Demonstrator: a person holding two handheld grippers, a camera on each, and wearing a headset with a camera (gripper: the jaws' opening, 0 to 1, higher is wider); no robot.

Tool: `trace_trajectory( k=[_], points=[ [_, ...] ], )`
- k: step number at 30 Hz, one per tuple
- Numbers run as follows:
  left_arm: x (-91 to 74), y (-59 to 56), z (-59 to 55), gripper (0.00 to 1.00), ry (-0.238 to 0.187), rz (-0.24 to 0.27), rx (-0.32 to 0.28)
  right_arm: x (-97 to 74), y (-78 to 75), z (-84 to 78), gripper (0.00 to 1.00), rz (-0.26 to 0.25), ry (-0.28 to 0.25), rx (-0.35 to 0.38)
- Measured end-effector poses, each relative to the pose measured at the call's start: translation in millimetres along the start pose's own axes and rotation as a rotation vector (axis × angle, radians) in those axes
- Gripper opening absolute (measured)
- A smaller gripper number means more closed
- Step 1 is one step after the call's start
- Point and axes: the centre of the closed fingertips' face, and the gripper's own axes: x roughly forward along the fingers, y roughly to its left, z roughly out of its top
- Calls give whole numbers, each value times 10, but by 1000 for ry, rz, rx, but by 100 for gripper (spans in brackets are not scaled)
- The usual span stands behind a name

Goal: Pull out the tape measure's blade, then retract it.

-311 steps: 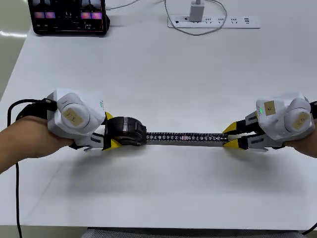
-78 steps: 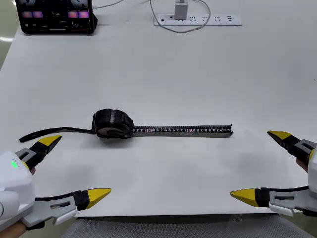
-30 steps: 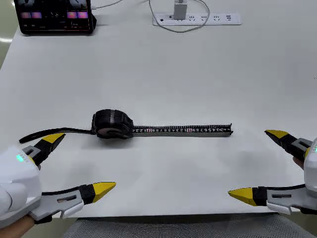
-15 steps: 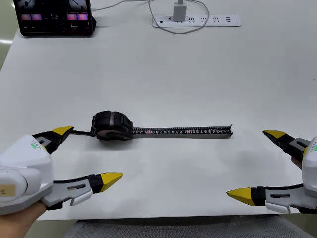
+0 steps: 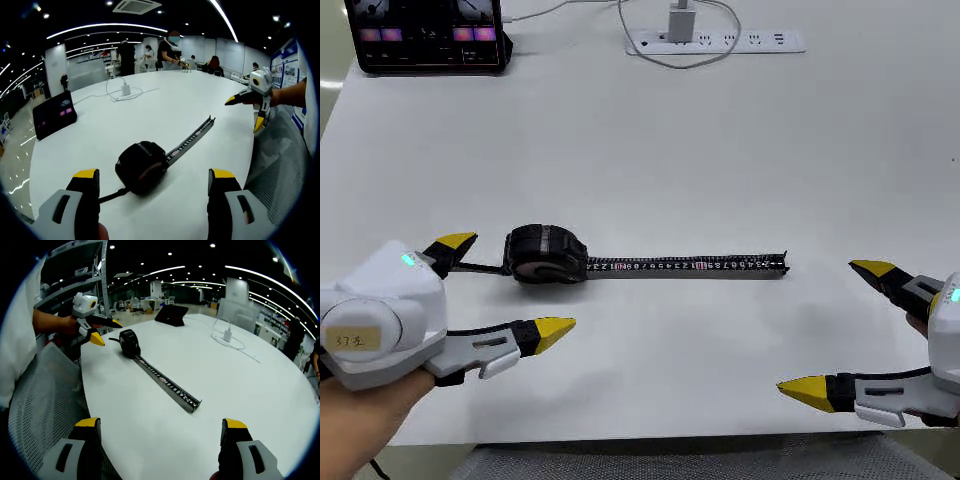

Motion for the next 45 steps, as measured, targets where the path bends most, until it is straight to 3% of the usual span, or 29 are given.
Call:
trace_trajectory(
  k=[11, 21, 45],
  points=[
    [198, 27, -45, 86, 10, 8, -34, -8, -24, 51, 99, -5, -7, -4],
    [344, -18, -74, 85, 20, 8, -59, -9, -44, 62, 99, -9, -7, -4],
    [359, -52, -132, 82, 26, 25, -114, -17, -92, 91, 97, -14, -9, -13]
  ],
)
